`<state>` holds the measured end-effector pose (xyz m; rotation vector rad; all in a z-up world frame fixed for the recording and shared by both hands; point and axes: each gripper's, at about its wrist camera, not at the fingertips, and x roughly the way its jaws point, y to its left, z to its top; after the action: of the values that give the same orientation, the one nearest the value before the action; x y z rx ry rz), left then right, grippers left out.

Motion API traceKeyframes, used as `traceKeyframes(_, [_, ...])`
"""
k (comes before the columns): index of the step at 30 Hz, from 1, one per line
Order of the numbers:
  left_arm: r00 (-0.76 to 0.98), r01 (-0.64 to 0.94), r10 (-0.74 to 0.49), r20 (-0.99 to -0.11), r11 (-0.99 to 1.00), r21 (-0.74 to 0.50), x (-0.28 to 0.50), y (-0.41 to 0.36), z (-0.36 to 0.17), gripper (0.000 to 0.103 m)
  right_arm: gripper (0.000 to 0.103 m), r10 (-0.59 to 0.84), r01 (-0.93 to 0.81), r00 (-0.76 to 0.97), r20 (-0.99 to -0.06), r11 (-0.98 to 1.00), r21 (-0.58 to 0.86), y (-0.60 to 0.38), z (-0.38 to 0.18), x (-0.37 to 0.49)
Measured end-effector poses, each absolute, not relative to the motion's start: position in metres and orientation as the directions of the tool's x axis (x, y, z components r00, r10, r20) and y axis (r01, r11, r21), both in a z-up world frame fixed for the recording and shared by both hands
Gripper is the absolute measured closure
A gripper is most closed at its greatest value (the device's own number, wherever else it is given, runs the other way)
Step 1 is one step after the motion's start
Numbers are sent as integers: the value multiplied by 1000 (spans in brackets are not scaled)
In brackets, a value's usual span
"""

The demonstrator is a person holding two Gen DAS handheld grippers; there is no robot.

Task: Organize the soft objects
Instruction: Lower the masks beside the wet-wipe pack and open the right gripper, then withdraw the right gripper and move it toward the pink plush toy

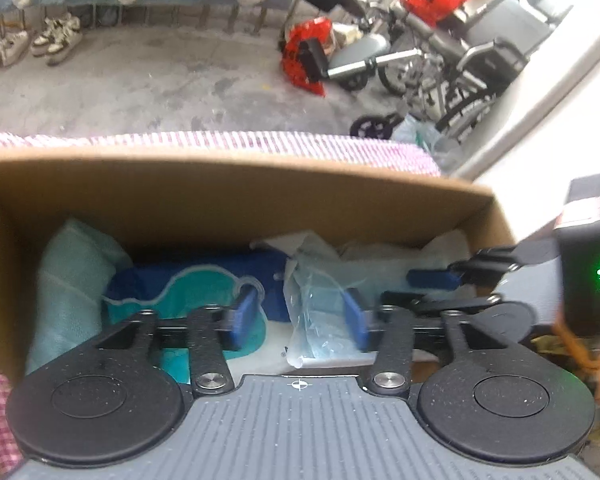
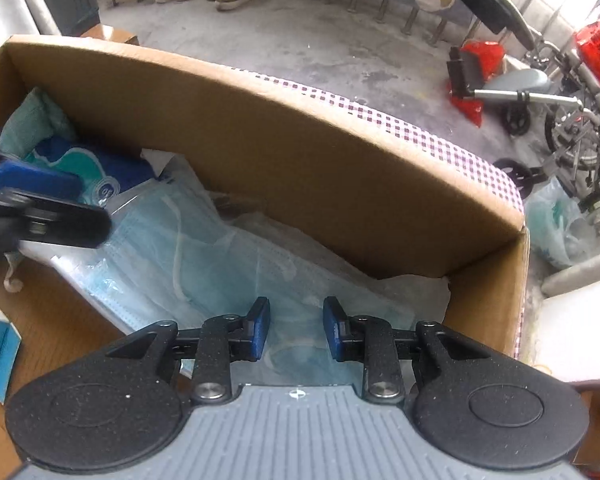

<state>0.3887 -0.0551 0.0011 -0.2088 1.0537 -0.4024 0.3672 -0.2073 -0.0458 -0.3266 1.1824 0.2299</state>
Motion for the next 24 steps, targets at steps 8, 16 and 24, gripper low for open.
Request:
traceKeyframes(8, [533, 194, -406, -743, 913, -360, 365, -32, 53, 27, 71, 16, -318, 348, -937, 943, -101, -208, -38, 371])
traceKeyframes(16, [605, 190, -412, -681, 906, -379, 328, -3, 94, 15, 68, 121, -340, 426, -897, 940, -35, -204, 8, 348])
traceKeyframes(24, [670, 169, -432, -604, 881, -442, 268, 53, 114, 4, 49, 160, -484, 443, -882, 871, -86, -155, 16, 319])
